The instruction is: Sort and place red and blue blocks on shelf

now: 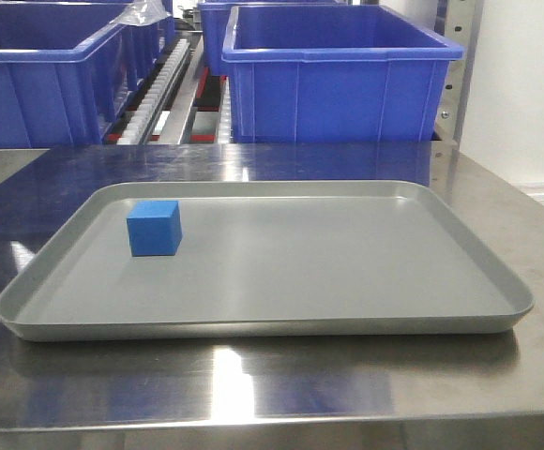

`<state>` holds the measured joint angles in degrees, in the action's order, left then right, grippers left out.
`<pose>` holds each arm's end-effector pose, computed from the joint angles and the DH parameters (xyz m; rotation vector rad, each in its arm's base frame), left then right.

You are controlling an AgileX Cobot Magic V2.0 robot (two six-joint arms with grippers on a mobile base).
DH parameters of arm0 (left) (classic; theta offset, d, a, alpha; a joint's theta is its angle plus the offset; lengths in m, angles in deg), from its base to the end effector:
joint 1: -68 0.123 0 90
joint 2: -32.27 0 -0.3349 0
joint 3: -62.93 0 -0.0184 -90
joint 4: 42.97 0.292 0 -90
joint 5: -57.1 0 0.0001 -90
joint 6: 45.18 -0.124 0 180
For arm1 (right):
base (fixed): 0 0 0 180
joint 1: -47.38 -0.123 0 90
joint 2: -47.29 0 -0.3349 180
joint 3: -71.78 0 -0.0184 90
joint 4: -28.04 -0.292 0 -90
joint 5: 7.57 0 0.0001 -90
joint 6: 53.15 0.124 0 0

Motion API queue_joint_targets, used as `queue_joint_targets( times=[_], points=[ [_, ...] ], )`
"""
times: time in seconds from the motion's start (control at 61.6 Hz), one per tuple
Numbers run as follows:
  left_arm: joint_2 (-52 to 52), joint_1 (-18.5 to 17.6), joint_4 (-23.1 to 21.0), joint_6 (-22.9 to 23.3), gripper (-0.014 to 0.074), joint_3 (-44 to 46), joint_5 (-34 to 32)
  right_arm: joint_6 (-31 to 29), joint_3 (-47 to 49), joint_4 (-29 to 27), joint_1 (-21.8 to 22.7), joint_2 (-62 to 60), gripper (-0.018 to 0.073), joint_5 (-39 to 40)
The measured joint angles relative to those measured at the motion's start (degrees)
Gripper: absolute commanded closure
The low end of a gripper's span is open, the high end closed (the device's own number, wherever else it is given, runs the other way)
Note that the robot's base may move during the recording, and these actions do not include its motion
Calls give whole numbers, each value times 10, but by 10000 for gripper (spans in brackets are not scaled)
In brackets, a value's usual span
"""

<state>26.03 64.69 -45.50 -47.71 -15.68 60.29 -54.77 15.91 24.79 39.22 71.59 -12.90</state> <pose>0.0800 -0.0049 0.2081 0.0464 1.5360 -0.0478 0.1018 0.0153 0.3384 -0.0895 1.4910 0.1416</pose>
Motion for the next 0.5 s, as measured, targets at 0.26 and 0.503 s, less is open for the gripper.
queue_joint_targets(
  times=[0.26,0.503],
  points=[
    [-15,0,-33,0,472,26,65,0,0,0,0,0,302,0],
    [-120,0,-39,0,472,136,128,0,0,0,0,0,302,0]
  ],
)
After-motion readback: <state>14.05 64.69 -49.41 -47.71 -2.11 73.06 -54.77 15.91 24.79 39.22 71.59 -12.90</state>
